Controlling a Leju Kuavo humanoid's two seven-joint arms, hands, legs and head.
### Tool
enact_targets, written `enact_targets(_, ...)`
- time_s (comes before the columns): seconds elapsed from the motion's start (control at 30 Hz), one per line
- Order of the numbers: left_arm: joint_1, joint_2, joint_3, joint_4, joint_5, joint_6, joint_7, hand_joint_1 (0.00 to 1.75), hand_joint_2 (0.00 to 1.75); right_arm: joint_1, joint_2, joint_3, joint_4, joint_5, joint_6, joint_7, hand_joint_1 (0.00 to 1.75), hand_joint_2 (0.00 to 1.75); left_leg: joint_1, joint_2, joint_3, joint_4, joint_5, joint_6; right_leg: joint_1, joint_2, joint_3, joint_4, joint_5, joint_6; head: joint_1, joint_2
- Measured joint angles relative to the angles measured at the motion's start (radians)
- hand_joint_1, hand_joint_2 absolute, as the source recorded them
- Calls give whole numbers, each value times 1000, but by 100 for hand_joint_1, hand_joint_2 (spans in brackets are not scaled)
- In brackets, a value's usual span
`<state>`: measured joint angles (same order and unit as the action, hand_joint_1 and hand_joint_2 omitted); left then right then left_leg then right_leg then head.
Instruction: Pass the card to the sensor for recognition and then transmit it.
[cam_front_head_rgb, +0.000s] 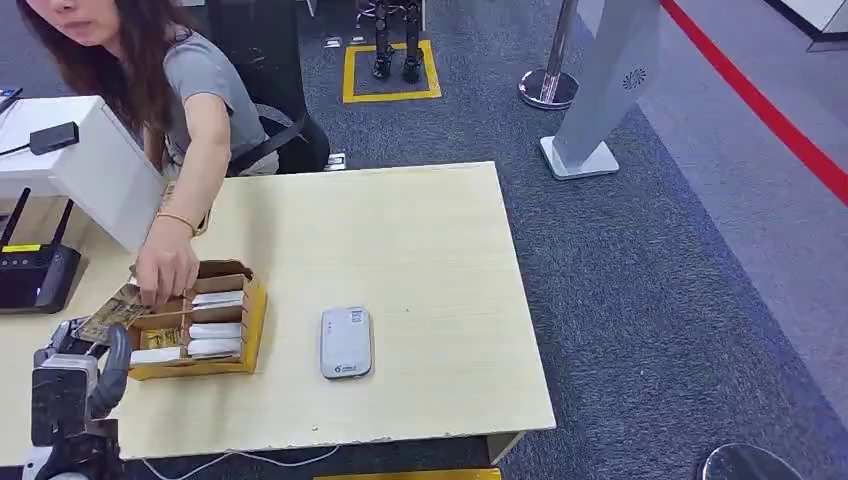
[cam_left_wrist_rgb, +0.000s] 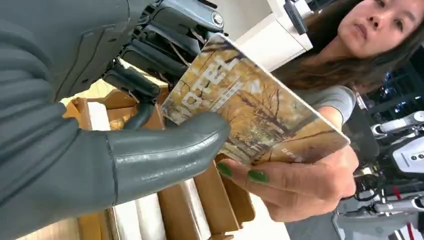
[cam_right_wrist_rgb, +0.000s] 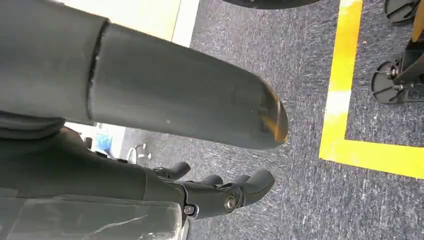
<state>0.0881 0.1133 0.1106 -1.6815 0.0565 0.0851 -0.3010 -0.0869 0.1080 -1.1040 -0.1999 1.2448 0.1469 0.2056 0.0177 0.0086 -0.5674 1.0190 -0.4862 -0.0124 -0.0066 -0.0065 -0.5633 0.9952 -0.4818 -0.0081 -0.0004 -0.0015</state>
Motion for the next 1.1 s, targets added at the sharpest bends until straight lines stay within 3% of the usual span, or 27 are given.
enact_targets(0.37, 10, 0, 0, 0, -13, 6, -2, 175, 175, 0, 0, 0, 0, -2, 0, -2, 0, 0, 0, 0, 0, 0, 0, 0, 0, 0, 0, 0, 0, 0, 0, 0)
enact_targets(0.73, 17, 4, -23, -26, -360, 178, -16, 175, 175, 0, 0, -2, 0, -19, 0, -10, 0, 0, 0, 0, 0, 0, 0, 0, 0, 0, 0, 0, 0, 0, 0, 0)
enact_targets(1.1, 18, 15, -60, -37, -441, 204, -12, 175, 175, 0, 0, -2, 0, -19, 1, -11, 0, 0, 0, 0, 0, 0, 0, 0, 0, 0, 0, 0, 0, 0, 0, 0)
